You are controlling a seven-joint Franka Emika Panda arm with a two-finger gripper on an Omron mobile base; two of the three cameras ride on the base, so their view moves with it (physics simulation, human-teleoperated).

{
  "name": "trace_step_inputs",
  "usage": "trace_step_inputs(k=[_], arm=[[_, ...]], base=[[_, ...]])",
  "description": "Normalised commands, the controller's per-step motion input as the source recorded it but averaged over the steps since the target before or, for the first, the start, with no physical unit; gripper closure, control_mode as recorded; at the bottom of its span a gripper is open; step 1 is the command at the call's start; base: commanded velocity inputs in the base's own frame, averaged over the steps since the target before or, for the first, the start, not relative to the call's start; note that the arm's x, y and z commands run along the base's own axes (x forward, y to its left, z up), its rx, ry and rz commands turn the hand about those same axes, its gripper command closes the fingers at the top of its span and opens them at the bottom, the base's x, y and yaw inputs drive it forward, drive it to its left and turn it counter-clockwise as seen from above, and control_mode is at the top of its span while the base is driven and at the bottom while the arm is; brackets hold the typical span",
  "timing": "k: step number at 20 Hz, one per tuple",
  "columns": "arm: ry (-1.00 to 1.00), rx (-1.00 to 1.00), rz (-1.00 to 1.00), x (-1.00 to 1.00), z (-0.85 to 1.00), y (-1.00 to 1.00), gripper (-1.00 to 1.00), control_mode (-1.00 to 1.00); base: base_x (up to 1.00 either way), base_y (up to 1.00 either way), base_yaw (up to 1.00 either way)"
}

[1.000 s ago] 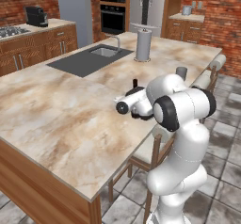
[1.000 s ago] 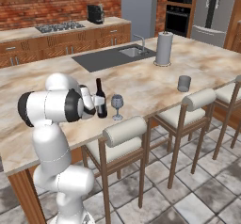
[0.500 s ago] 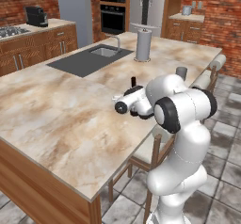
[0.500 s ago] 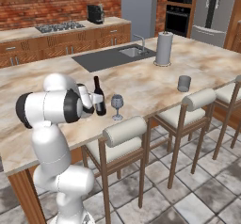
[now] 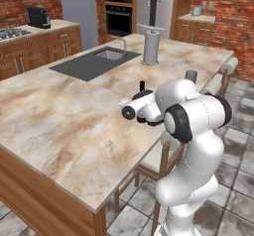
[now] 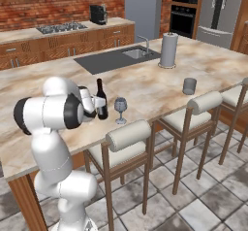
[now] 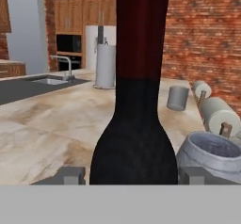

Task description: There is a wine glass and glass cup on the dining counter. Place the wine bottle next to the wine glass and the juice bottle next to the glass cup.

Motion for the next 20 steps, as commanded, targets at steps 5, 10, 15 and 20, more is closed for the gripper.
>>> trace_step_inputs(k=[5, 10, 15, 20], arm=[[-0.1, 0.05, -0.05, -0.22, -0.28, -0.14, 1.0, -1.0], [-0.09, 0.01, -0.05, -0.15, -0.28, -0.05, 1.0, -1.0], [-0.04, 0.05, -0.06, -0.07, -0.35, -0.04, 1.0, -1.0], [-0.03, 0.09, -0.05, -0.03, -0.39, -0.02, 1.0, -1.0]], base=[[0.0, 0.0, 0.0], [0.0, 0.0, 0.0], [0.0, 0.0, 0.0], [0.0, 0.0, 0.0]])
